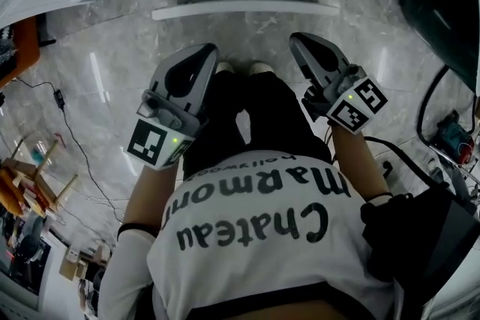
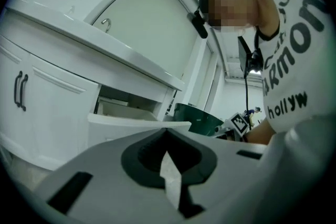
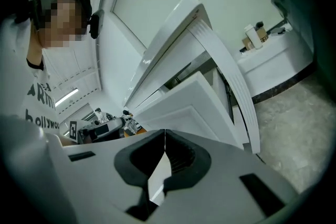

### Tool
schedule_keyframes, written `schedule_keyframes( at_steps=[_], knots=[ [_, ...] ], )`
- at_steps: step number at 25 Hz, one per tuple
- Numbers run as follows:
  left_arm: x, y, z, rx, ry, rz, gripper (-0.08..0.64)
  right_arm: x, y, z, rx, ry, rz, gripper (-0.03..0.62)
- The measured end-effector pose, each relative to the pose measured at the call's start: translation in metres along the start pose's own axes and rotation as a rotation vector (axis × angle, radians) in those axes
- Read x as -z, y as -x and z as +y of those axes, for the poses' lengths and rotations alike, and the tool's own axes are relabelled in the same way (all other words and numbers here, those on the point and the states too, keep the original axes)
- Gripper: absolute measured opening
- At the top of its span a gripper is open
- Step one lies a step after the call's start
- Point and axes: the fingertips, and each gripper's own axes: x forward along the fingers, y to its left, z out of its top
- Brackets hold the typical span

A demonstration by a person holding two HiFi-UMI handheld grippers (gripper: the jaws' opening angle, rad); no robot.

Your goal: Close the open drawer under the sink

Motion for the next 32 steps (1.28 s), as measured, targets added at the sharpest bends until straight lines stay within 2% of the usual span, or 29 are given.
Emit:
schedule_keyframes(
  at_steps=[2, 5, 7, 10, 16, 19, 20, 22, 23, 28, 32],
  knots=[
    [0.013, -0.011, 0.01, 0.022, -0.018, -0.013, 0.008, 0.005, -0.005, -0.014, -0.022, -0.057, -0.026, 0.012],
    [0.031, -0.019, 0.025, 0.043, -0.013, -0.051, 0.008, 0.009, -0.003, -0.035, -0.071, -0.224, -0.111, 0.012],
    [0.043, -0.021, 0.032, 0.062, 0.004, -0.078, 0.008, 0.017, 0.001, -0.049, -0.081, -0.268, -0.145, 0.012],
    [0.067, -0.027, 0.04, 0.081, -0.02, -0.082, 0.008, 0.036, 0.003, -0.074, -0.063, -0.23, -0.15, 0.012],
    [0.104, -0.053, 0.048, 0.104, -0.202, -0.054, 0.009, 0.058, -0.012, -0.118, -0.077, -0.08, -0.202, 0.012],
    [0.109, -0.063, 0.043, 0.133, -0.241, -0.037, 0.013, 0.062, -0.015, -0.127, -0.088, -0.042, -0.225, 0.012],
    [0.109, -0.066, 0.04, 0.145, -0.246, -0.033, 0.03, 0.061, -0.015, -0.128, -0.091, -0.038, -0.235, 0.012],
    [0.11, -0.072, 0.036, 0.154, -0.251, -0.012, 0.116, 0.058, -0.016, -0.126, -0.099, -0.038, -0.251, 0.012],
    [0.111, -0.074, 0.035, 0.148, -0.255, 0.002, 0.138, 0.057, -0.016, -0.125, -0.104, -0.04, -0.259, 0.012],
    [0.105, -0.084, 0.041, 0.054, -0.281, 0.011, 0.141, 0.048, -0.009, -0.121, -0.107, -0.027, -0.291, 0.012],
    [0.103, -0.094, 0.038, 0.034, -0.297, 0.001, 0.141, 0.045, -0.002, -0.128, -0.089, -0.014, -0.323, 0.012]
  ],
)
